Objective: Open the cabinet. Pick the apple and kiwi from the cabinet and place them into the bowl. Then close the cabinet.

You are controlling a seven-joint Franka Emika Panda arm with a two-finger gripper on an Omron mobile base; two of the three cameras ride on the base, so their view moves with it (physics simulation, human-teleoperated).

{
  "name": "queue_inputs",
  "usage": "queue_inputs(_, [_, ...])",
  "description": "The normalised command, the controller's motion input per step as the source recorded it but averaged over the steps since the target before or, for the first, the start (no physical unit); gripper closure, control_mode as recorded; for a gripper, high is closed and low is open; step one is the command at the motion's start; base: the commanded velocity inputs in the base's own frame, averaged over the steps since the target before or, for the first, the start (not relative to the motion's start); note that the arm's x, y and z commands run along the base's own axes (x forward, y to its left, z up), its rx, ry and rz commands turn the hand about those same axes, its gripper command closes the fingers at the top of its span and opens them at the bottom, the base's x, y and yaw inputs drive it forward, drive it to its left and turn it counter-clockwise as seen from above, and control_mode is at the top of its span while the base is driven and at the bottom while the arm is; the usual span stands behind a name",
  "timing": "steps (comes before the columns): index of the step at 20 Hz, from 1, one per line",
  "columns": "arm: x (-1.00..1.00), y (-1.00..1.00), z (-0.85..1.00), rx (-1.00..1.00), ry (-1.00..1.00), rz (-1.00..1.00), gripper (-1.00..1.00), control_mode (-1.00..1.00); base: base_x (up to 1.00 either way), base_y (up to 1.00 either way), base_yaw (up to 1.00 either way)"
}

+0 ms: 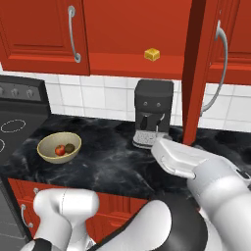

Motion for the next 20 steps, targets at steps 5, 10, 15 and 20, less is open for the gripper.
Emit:
queue_inputs(5, [0.22, -0.17, -0.03, 0.15, -0.24, 0.02, -1.0, -1.0, 0.0, 0.0, 0.0])
queue_inputs(10, [0.0, -0.02, 0.0, 0.01, -0.01, 0.0, -1.0, -1.0, 0.0, 0.0, 0.0])
queue_inputs(15, [0.0, 0.0, 0.0, 0.0, -0.13, -0.01, -1.0, -1.0, 0.0, 0.0, 0.0])
queue_inputs(20, [0.0, -0.08, 0.0, 0.0, -0.19, -0.04, -1.0, -1.0, 0.0, 0.0, 0.0])
